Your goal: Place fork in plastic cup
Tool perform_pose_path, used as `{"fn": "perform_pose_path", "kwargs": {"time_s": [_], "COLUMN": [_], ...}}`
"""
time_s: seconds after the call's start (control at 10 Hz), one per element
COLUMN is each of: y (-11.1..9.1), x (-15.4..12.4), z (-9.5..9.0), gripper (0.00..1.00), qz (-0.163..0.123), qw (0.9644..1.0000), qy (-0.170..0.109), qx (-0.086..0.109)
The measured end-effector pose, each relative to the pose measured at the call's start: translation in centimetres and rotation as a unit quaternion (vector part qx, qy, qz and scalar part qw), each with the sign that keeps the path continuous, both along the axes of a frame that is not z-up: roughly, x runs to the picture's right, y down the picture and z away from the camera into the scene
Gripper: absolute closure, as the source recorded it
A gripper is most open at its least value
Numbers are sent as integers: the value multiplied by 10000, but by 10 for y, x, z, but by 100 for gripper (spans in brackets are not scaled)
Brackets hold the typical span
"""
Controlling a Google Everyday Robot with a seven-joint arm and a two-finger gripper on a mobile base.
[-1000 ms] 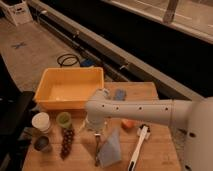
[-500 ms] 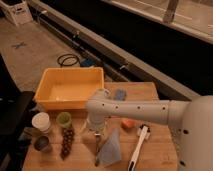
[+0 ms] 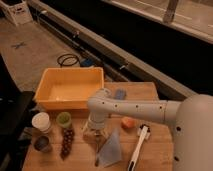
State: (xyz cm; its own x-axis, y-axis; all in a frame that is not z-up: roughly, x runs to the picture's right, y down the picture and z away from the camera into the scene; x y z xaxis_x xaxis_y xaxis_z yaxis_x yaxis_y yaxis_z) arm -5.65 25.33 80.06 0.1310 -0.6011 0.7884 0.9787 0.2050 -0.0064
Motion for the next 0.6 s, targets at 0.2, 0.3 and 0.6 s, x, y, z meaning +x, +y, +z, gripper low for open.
{"fn": "perform_pose_path", "kwargs": {"time_s": [0.2, 0.3, 0.6], "y": [-1, 0, -2], "x": [-4, -7, -6], "z": [4, 5, 6], "gripper": [49, 59, 87], "qz": [-60, -76, -97], "qw": [9999, 9999, 9998], "qy": [-83, -132, -146], "qx": [9, -15, -11]}}
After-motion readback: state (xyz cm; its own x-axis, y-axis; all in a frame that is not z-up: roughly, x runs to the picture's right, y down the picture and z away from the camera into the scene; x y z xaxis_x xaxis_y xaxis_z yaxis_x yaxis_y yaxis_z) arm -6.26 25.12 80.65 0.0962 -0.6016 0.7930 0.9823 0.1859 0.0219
